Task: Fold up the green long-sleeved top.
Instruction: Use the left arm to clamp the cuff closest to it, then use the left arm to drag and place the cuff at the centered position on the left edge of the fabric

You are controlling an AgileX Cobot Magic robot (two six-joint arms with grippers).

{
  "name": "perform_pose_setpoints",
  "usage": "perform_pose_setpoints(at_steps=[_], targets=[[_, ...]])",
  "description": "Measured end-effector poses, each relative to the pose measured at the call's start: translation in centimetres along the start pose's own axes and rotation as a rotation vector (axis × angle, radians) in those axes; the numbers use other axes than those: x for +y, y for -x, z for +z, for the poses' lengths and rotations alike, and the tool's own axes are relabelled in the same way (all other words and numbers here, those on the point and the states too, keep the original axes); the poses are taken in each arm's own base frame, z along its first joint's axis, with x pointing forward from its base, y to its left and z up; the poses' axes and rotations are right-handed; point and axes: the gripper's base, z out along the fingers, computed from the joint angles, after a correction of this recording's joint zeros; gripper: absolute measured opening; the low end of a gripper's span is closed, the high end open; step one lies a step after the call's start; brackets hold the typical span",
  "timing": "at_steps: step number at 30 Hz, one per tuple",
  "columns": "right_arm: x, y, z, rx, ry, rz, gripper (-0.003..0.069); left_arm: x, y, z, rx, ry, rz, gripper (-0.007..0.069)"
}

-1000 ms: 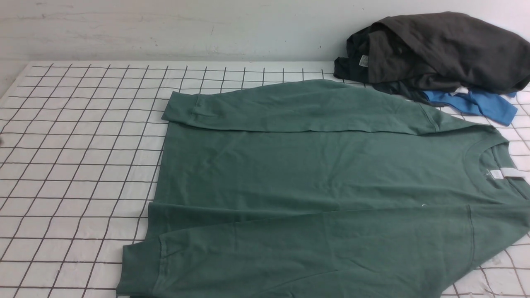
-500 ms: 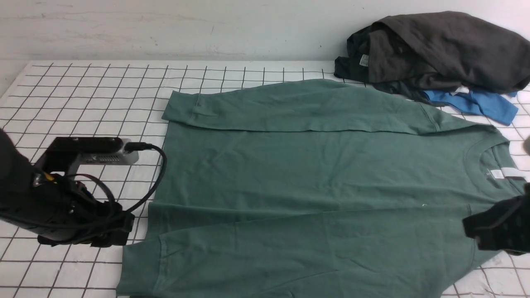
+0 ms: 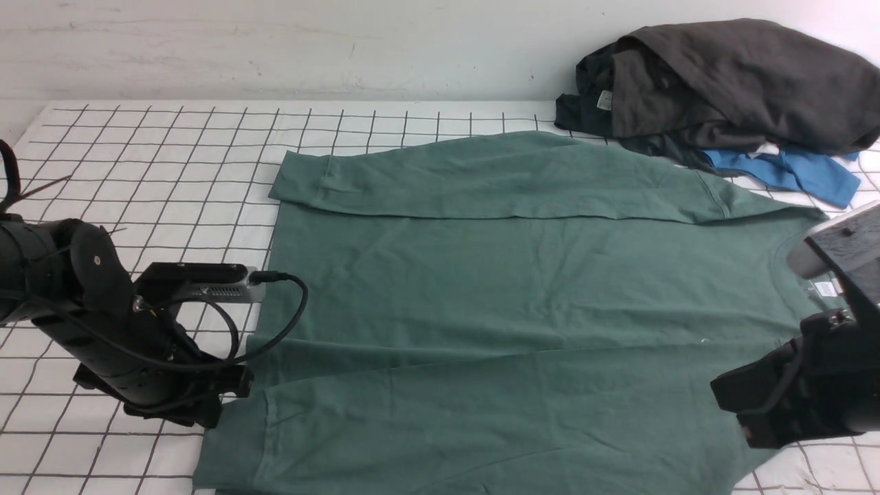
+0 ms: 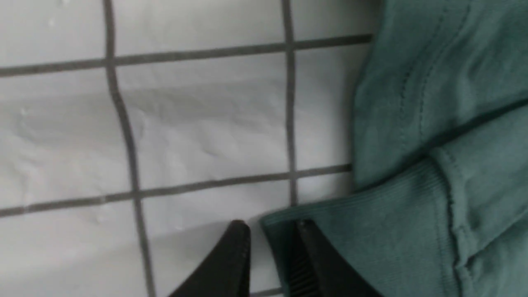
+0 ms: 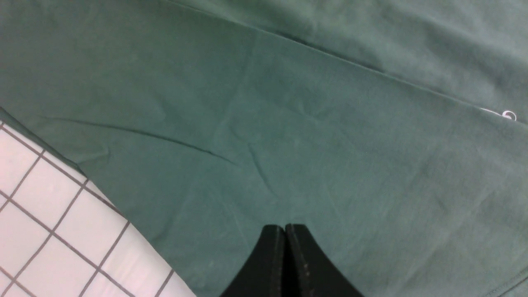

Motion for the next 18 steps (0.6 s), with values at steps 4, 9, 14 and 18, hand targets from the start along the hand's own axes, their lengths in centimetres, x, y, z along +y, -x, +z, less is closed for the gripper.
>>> perform_pose_setpoints(at_steps=[4, 9, 14, 18], targets=[[0.1, 0.0, 0.0, 0.000, 0.004, -0.005, -0.0010, -1.5, 0.8, -1.2, -0.051, -0.012, 0.049, 0.0011], [0.1, 0.0, 0.0, 0.000, 0.003, -0.006, -0.0010, -2.8, 2.5, -5.3, -0.180, -0.030, 0.093, -0.0008], [0.1, 0.0, 0.0, -0.003, 0.002, -0.006, -0.0010, -3.8, 5.3, -9.6, -0.325, -0.033, 0.189, -0.0008], [0.1, 0.1, 0.0, -0.006, 0.000, -0.009, -0.0010, -4.7, 8.0, -13.5, -0.475, -0.028, 0.235, -0.0008]])
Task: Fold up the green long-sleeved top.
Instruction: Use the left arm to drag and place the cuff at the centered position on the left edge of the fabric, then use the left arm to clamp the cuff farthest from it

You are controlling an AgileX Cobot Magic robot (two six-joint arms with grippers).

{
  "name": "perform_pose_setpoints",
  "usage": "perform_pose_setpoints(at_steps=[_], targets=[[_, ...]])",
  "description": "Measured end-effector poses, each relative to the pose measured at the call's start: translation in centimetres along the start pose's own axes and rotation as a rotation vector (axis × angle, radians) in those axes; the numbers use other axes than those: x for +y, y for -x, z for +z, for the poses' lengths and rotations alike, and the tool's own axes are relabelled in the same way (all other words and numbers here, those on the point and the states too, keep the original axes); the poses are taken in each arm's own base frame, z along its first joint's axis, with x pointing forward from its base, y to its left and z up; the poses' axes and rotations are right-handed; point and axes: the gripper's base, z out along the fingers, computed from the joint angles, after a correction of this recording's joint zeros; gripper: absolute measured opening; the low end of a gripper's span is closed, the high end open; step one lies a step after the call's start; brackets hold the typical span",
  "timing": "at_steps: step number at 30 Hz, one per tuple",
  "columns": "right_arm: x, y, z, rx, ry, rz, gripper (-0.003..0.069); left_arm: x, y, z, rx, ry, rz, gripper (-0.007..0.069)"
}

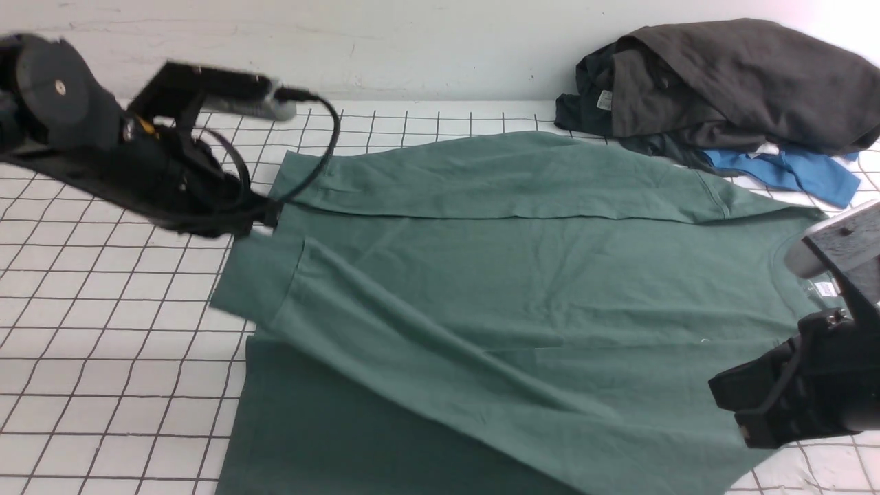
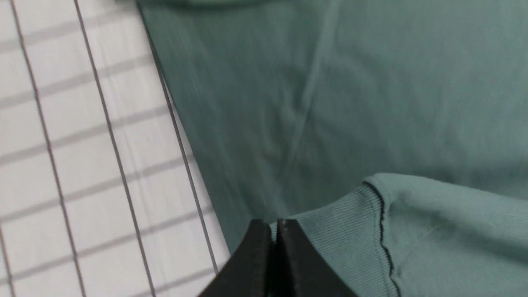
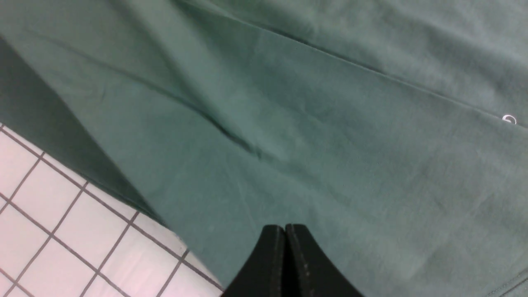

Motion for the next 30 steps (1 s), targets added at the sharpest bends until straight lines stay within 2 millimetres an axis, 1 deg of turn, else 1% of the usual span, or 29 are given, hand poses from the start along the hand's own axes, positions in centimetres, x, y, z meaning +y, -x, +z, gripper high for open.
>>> perform_pose_setpoints(at_steps=[2, 3, 4, 6, 7, 9, 10, 11, 13, 14, 15, 16, 17, 18, 19, 20, 22, 23, 24, 26, 28, 30], targets=[[0.0, 0.0, 0.0, 0.000, 0.000, 0.000, -0.0010, 0.0, 1.0, -0.6, -0.043, 0.006, 0.007, -0.0008], [0.0, 0.0, 0.0, 0.000, 0.000, 0.000, -0.0010, 0.0, 2.2, -1.2, -0.092, 0.012, 0.015, -0.0008], [0.0, 0.0, 0.0, -0.001, -0.001, 0.000, -0.0010, 0.1, 2.8, -1.3, -0.119, 0.017, 0.017, -0.0008], [0.0, 0.1, 0.0, -0.006, -0.004, 0.000, -0.0010, 0.3, 3.5, -0.4, -0.132, 0.023, 0.015, -0.0008], [-0.1, 0.1, 0.0, -0.010, -0.007, 0.000, -0.0010, 0.5, 3.6, 0.4, -0.132, 0.026, 0.012, -0.0008], [-0.1, 0.1, 0.0, -0.016, -0.011, 0.000, -0.0010, 1.2, 3.3, 3.6, -0.096, 0.034, 0.002, -0.0003], [-0.1, 0.1, 0.0, -0.016, -0.011, 0.000, -0.0010, 1.2, 3.3, 3.9, -0.094, 0.035, 0.001, -0.0003], [-0.1, 0.2, 0.0, -0.018, -0.013, 0.000, -0.0010, 1.7, 3.0, 5.9, -0.057, 0.040, 0.002, 0.0015], [-0.1, 0.2, 0.0, -0.022, -0.010, 0.005, -0.0010, 2.6, 2.6, 9.0, 0.003, 0.043, -0.011, 0.0074], [-0.1, 0.2, 0.0, -0.024, -0.007, 0.011, -0.0010, 3.0, 2.8, 10.0, 0.020, 0.044, -0.022, 0.0112], [0.0, 0.2, 0.0, -0.026, -0.004, 0.014, -0.0010, 3.4, 3.0, 10.6, 0.027, 0.045, -0.031, 0.0146], [0.0, 0.2, 0.0, -0.027, -0.002, 0.018, -0.0010, 3.6, 3.2, 10.9, 0.033, 0.044, -0.037, 0.0165], [0.0, 0.3, 0.0, -0.030, 0.001, 0.023, -0.0010, 4.4, 3.9, 11.7, 0.035, 0.050, -0.059, 0.0229], [0.0, 0.3, 0.0, -0.031, 0.004, 0.023, -0.0010, 5.0, 4.8, 12.2, 0.017, 0.058, -0.071, 0.0278], [0.0, 0.3, 0.0, -0.032, 0.004, 0.024, -0.0010, 5.1, 5.1, 12.0, 0.008, 0.060, -0.077, 0.0285], [0.1, 0.3, 0.0, -0.033, 0.006, 0.021, -0.0010, 6.1, 6.3, 12.6, -0.021, 0.078, -0.108, 0.0330], [0.1, 0.3, 0.0, -0.034, 0.007, 0.016, -0.0010, 7.5, 7.3, 13.7, -0.046, 0.104, -0.147, 0.0352], [0.1, 0.3, 0.0, -0.034, 0.008, 0.014, -0.0010, 8.5, 7.4, 15.4, -0.032, 0.119, -0.176, 0.0360], [0.1, 0.3, 0.0, -0.034, 0.008, 0.014, -0.0010, 9.0, 7.7, 16.0, -0.028, 0.128, -0.187, 0.0361], [0.1, 0.3, 0.0, -0.034, 0.008, 0.014, -0.0010, 10.0, 7.3, 18.0, 0.016, 0.141, -0.207, 0.0363], [0.1, 0.3, 0.0, -0.034, 0.008, 0.014, -0.0010, 10.4, 6.8, 19.7, 0.049, 0.143, -0.213, 0.0363], [0.1, 0.3, 0.0, -0.035, 0.009, 0.015, -0.0010, 10.7, 5.9, 21.9, 0.094, 0.133, -0.216, 0.0363]])
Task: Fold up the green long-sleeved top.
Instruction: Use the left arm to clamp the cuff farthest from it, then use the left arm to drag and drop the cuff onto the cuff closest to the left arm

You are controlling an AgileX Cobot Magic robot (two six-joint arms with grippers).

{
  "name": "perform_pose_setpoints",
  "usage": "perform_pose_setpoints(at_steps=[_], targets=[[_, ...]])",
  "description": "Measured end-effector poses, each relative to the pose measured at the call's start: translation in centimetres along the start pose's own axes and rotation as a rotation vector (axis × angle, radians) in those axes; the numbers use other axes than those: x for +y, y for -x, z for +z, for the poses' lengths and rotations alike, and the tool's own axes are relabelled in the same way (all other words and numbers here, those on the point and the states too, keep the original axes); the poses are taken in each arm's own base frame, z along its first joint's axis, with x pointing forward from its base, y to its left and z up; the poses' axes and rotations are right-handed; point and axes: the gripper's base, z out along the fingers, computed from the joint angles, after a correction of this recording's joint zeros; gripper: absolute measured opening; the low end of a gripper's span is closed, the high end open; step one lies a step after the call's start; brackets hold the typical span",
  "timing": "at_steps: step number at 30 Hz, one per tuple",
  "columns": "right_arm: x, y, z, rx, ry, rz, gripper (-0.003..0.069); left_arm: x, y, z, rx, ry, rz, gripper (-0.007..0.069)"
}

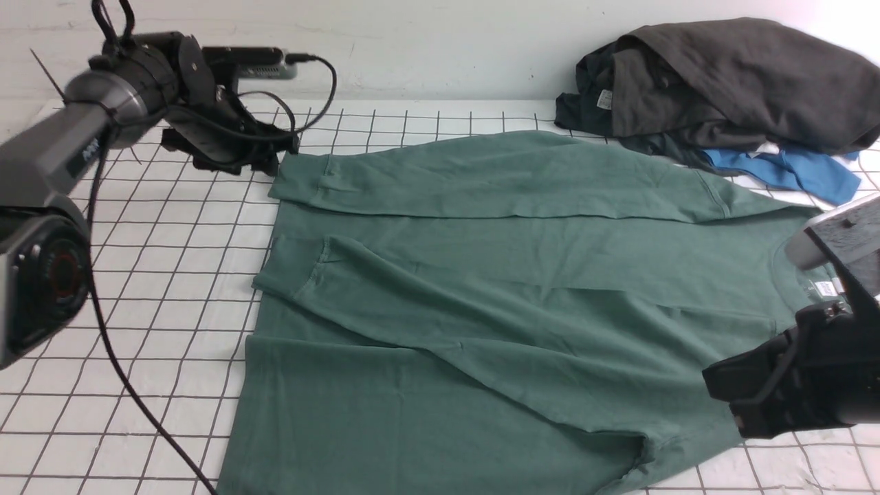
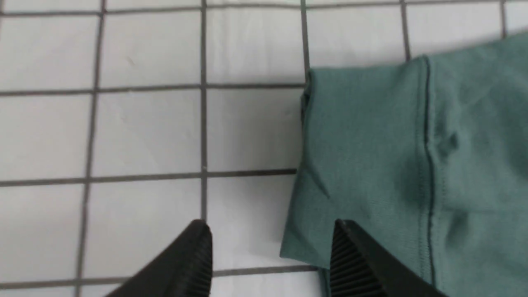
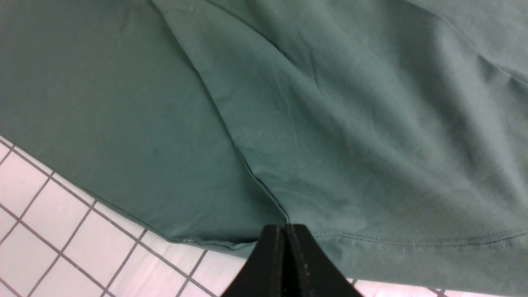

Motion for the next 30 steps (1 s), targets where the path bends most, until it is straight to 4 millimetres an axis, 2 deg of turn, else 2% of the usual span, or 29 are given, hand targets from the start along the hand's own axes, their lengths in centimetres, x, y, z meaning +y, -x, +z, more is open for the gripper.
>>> perform_pose_setpoints(at_steps=[2, 5, 7, 8, 10, 12, 14, 18, 19, 21, 24, 25, 26, 28, 30], targets=[[0.0, 0.0, 0.0, -0.003, 0.000, 0.002, -0.0010, -0.3, -0.4, 1.5, 0.031, -0.020, 0.014, 0.0363], [-0.1, 0.1, 0.0, -0.011, -0.006, 0.002, -0.0010, -0.6, -0.3, 1.8, 0.030, -0.034, 0.053, 0.0342], [-0.1, 0.1, 0.0, -0.014, -0.008, 0.001, -0.0010, -0.9, -0.2, 1.6, 0.022, -0.038, 0.083, 0.0253], [-0.1, 0.1, 0.0, -0.014, -0.008, 0.001, -0.0010, -0.9, -0.2, 1.6, 0.023, -0.038, 0.087, 0.0242], [-0.1, 0.1, 0.0, -0.014, -0.008, 0.001, -0.0010, -1.0, -0.2, 1.7, 0.027, -0.035, 0.102, 0.0097], [-0.1, 0.1, 0.0, -0.014, -0.008, 0.001, -0.0010, -1.2, -0.1, 1.2, 0.040, -0.037, 0.118, 0.0024], [-0.1, 0.1, 0.0, -0.014, -0.008, 0.001, -0.0010, -1.4, 0.3, 0.2, 0.035, -0.040, 0.129, 0.0005], [-0.1, 0.1, 0.0, -0.014, -0.008, 0.001, -0.0010, -2.8, 1.9, -4.2, 0.026, -0.058, 0.184, -0.0005], [-0.1, 0.1, 0.0, -0.014, -0.008, 0.001, -0.0010, -3.5, 2.7, -6.5, 0.013, -0.066, 0.203, -0.0005], [-0.1, 0.1, 0.0, -0.014, -0.008, 0.000, -0.0010, -4.3, 3.3, -9.3, 0.002, -0.077, 0.224, -0.0005], [-0.1, 0.2, 0.0, -0.018, -0.011, -0.010, -0.0010, -5.8, 3.9, -14.6, -0.006, -0.095, 0.263, -0.0005], [-0.1, 0.2, 0.0, -0.020, -0.013, -0.014, -0.0010, -5.9, 4.0, -15.2, -0.010, -0.094, 0.267, -0.0005], [-0.1, 0.2, 0.0, -0.024, -0.016, -0.024, -0.0010, -6.1, 4.0, -17.1, -0.023, -0.078, 0.273, -0.0005], [-0.2, 0.3, 0.0, -0.030, -0.021, -0.038, -0.0010, -5.8, 3.5, -17.7, 0.000, -0.049, 0.260, -0.0005], [-0.2, 0.3, 0.0, -0.037, -0.027, -0.052, -0.0010, -5.6, 2.3, -17.2, 0.061, -0.038, 0.242, -0.0005]])
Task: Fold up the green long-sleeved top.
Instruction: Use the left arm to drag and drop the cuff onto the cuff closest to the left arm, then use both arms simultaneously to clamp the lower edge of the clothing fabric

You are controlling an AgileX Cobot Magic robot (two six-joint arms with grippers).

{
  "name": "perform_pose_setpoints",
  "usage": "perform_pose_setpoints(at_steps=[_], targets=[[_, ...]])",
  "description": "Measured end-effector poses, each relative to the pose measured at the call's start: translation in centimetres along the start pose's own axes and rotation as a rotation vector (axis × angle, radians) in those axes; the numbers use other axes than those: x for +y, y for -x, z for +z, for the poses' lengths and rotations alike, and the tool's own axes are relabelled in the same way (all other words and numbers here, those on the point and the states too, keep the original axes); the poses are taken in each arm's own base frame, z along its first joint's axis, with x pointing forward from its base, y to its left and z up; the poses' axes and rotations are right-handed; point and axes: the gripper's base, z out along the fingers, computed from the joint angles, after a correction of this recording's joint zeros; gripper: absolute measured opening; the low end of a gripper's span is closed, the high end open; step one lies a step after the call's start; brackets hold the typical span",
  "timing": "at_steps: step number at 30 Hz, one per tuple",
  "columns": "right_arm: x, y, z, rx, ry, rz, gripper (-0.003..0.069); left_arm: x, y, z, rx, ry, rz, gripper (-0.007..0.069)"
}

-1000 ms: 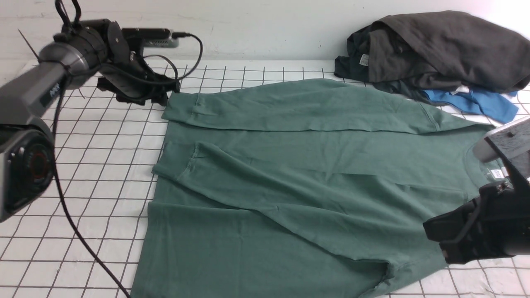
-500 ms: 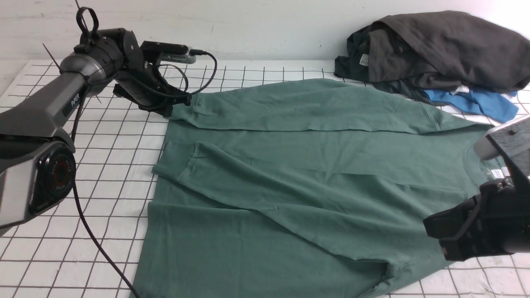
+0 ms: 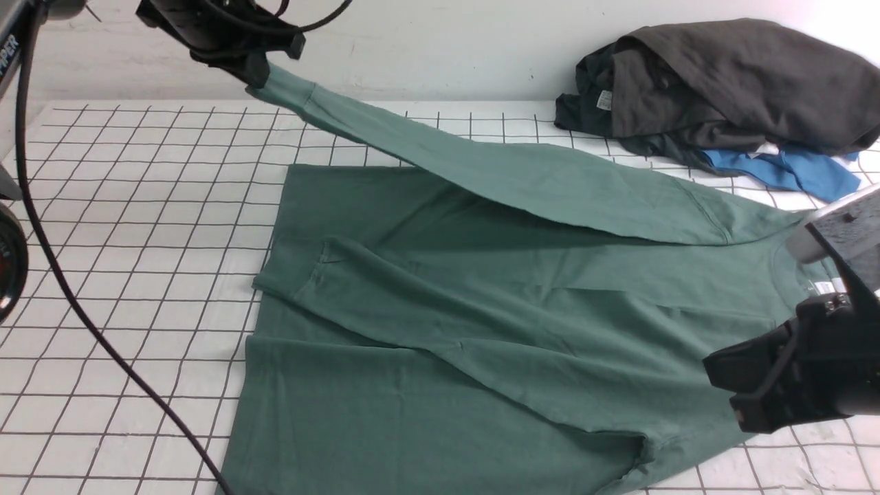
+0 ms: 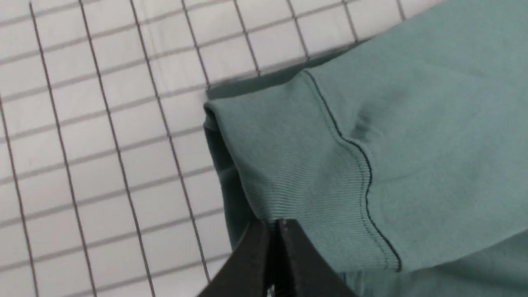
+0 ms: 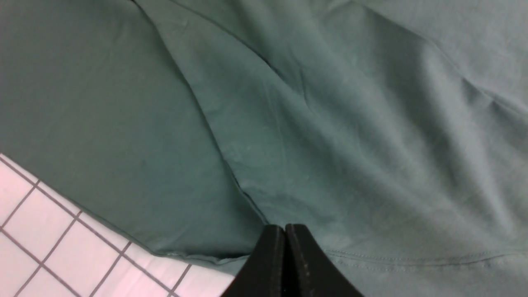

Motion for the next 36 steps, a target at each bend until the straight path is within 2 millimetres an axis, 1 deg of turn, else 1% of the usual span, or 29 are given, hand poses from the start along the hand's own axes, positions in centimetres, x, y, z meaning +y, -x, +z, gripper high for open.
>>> perform_pose_setpoints(at_steps=[2, 3, 4, 6, 8, 9, 10, 11, 13, 14, 15, 17, 18, 19, 21, 22, 24, 25, 26, 27, 28, 29, 30, 31, 33, 34, 36], targets=[[-0.1, 0.1, 0.0, -0.008, -0.006, -0.010, -0.0010, -0.1, -2.1, 2.0, 0.109, -0.013, -0.019, -0.0005], [-0.1, 0.1, 0.0, -0.016, -0.013, -0.019, -0.0010, -0.3, -4.1, 3.8, 0.209, -0.029, -0.028, -0.0005], [-0.2, 0.2, 0.0, -0.021, -0.017, -0.022, -0.0010, -0.4, -5.7, 5.1, 0.281, -0.040, -0.030, -0.0005], [-0.3, 0.3, 0.0, -0.038, -0.031, -0.024, -0.0010, -0.7, -8.1, 6.9, 0.383, -0.058, -0.040, -0.0004], [-0.4, 0.5, 0.0, -0.054, -0.044, -0.027, -0.0010, -0.9, -10.0, 8.2, 0.461, -0.068, -0.053, -0.0004], [-0.4, 0.5, 0.0, -0.054, -0.044, -0.027, -0.0010, -0.9, -10.0, 8.2, 0.462, -0.067, -0.055, -0.0004], [-0.5, 0.6, 0.0, -0.069, -0.056, -0.027, -0.0010, -1.0, -10.5, 8.4, 0.479, -0.069, -0.065, -0.0004], [-0.5, 0.6, 0.0, -0.070, -0.057, -0.026, -0.0010, -1.0, -10.5, 8.4, 0.479, -0.069, -0.067, -0.0004], [-0.6, 0.7, 0.0, -0.081, -0.066, -0.028, -0.0010, -1.9, -9.5, 7.1, 0.433, -0.066, -0.045, -0.0003], [-0.6, 0.8, -0.1, -0.082, -0.068, -0.031, -0.0010, -2.6, -8.7, 5.8, 0.392, -0.063, -0.023, -0.0003], [-0.6, 0.8, -0.1, -0.082, -0.068, -0.031, -0.0010, -2.8, -8.5, 5.6, 0.384, -0.062, -0.018, -0.0003], [-0.6, 0.8, -0.1, -0.083, -0.069, -0.034, -0.0010, -4.5, -6.6, 1.9, 0.273, -0.047, 0.040, 0.0001], [-0.6, 0.8, -0.1, -0.083, -0.069, -0.034, -0.0010, -4.7, -6.3, 1.3, 0.253, -0.045, 0.047, 0.0002], [-0.6, 0.8, -0.1, -0.083, -0.069, -0.034, -0.0010, -5.2, -5.8, -0.2, 0.215, -0.041, 0.062, 0.0003], [-0.6, 0.8, -0.1, -0.083, -0.069, -0.034, -0.0010, -5.4, -5.7, -1.5, 0.189, -0.034, 0.071, 0.0011], [-0.6, 0.8, -0.1, -0.083, -0.069, -0.034, -0.0010, -5.4, -5.7, -1.5, 0.190, -0.030, 0.073, 0.0015], [-0.6, 0.8, -0.1, -0.084, -0.068, -0.033, -0.0010, -5.1, -6.7, -0.6, 0.238, -0.002, 0.086, 0.0062], [-0.6, 0.8, -0.1, -0.084, -0.068, -0.033, -0.0010, -4.9, -7.4, 0.1, 0.274, 0.015, 0.095, 0.0085], [-0.6, 0.8, -0.1, -0.083, -0.068, -0.033, -0.0010, -4.8, -8.3, 1.0, 0.320, 0.024, 0.101, 0.0129], [-0.6, 0.8, -0.1, -0.083, -0.068, -0.033, -0.0010, -4.7, -8.6, 1.3, 0.334, 0.030, 0.103, 0.0137], [-0.6, 0.7, 0.0, -0.081, -0.067, -0.033, -0.0010, -4.5, -9.4, 2.0, 0.371, 0.042, 0.108, 0.0192], [-0.6, 0.7, 0.0, -0.077, -0.063, -0.033, -0.0010, -4.5, -10.2, 2.7, 0.409, 0.045, 0.109, 0.0274], [-0.5, 0.7, 0.0, -0.076, -0.061, -0.032, -0.0010, -4.5, -10.6, 2.9, 0.423, 0.044, 0.108, 0.0305], [-0.5, 0.7, 0.0, -0.071, -0.056, -0.031, -0.0010, -4.5, -11.1, 3.2, 0.443, 0.041, 0.106, 0.0356], [-0.4, 0.5, 0.0, -0.053, -0.041, -0.031, -0.0010, -5.0, -11.7, 3.2, 0.457, 0.022, 0.100, 0.0441], [-0.3, 0.4, 0.0, -0.046, -0.036, -0.031, -0.0010, -5.4, -12.1, 3.0, 0.461, 0.013, 0.102, 0.0456], [-0.1, 0.2, 0.0, -0.022, -0.016, -0.033, -0.0010, -6.8, -13.8, 2.1, 0.479, -0.024, 0.159, 0.0472]])
